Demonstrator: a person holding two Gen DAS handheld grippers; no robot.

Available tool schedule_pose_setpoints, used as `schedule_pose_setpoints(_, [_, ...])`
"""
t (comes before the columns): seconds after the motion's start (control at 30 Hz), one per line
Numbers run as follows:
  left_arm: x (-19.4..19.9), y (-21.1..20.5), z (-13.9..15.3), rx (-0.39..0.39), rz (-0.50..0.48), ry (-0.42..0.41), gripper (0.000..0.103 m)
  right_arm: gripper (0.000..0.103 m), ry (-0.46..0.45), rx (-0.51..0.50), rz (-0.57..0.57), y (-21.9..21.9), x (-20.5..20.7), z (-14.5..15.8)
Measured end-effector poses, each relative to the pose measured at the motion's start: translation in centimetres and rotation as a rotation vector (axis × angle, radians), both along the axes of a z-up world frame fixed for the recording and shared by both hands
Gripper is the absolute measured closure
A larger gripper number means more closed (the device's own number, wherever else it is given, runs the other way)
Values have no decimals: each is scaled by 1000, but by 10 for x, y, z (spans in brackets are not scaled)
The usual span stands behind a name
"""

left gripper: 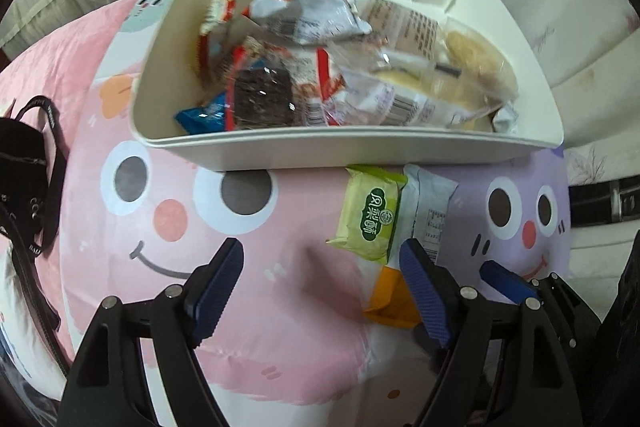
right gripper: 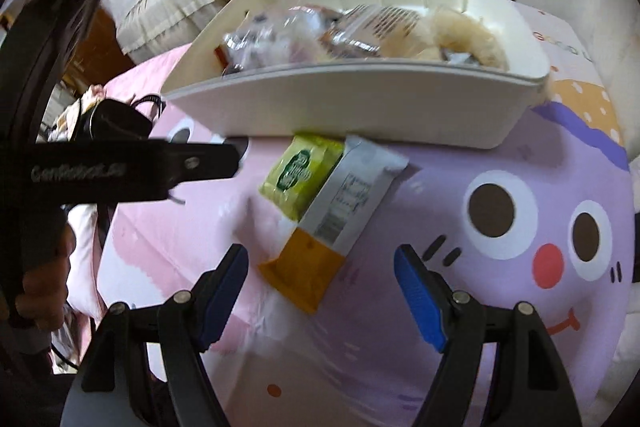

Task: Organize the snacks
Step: 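Withdraw both grippers toward the green packet and white-and-orange bar, then grasp the green packet with the left gripper while the right grasps the white-and-orange bar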

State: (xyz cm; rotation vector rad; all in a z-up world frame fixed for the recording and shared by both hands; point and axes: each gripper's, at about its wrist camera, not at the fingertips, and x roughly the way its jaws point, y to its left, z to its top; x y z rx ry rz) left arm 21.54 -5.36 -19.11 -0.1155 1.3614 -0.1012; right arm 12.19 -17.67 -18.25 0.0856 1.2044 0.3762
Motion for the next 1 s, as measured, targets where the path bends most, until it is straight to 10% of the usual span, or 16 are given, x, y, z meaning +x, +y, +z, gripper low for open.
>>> schedule_pose_setpoints(0.63, [22,-32,-50,28,-95,23,25,27,-151,-76,80,22,-12,-41])
schedule_pose_setpoints(1.0, [23,-44,-55,12,-106,-13,57,32,-200,-146,130,38,-19,-46])
